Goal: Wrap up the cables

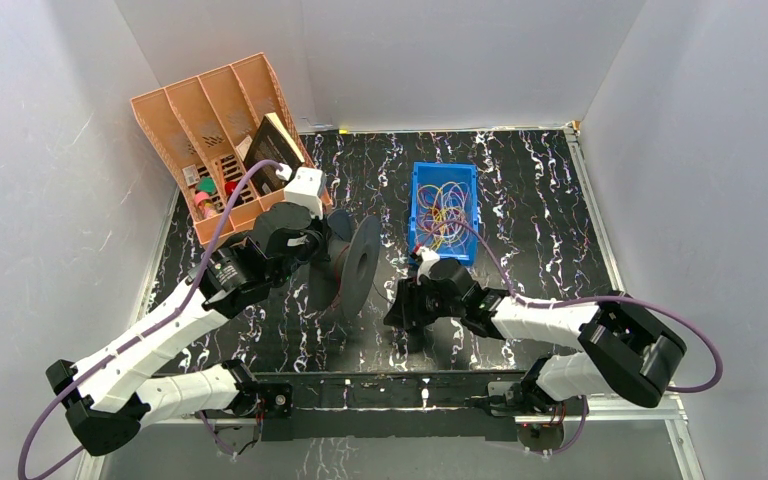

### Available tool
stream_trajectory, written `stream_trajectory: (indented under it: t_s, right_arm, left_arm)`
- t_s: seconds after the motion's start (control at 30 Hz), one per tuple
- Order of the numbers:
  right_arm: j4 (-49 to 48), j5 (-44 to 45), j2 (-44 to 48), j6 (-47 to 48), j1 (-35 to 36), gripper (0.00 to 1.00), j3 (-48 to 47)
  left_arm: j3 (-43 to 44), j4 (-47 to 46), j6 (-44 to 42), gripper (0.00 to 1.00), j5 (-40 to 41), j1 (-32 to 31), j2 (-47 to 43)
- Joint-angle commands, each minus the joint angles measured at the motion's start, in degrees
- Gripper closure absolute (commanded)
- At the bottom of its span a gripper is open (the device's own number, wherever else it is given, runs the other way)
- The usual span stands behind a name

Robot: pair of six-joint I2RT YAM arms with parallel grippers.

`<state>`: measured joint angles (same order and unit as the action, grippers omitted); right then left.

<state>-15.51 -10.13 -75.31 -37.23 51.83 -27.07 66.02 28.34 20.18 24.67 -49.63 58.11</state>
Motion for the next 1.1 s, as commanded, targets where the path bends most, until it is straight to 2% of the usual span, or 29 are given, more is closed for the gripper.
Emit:
stream_trajectory:
  t_s: [0.0,0.27,0.47,0.83,1.07]
  right_arm:
    - [-7.36,-2.68,0.06,-0.50,0.19,0.39,1.92]
    - [-7.96,-2.61,0.44,-1.63,0.31,0.46,2.88]
    - [-9.71,-3.61,-1.34,-2.39,0.42,0.59,2.64]
    - [-10.60,-3.98,-0.35,-2.77,1.77,1.00,2.75]
    - [-6.97,-0.33,4.62,-3.81,7.89,1.00,2.14]
  left_arm:
    - [2.54,-3.90,1.29,1.00,2.82,-0.05,-1.98]
    - [2.27,-4.77,2.86,1.00,3.96,-0.08,-1.84]
    - [2.27,-5.13,3.65,1.00,4.34,-0.07,-1.88]
    - [2.01,-5.39,4.46,1.00,5.11,-0.05,-1.86]
    - [1.77,-5.36,5.78,1.00,8.44,-0.07,-1.76]
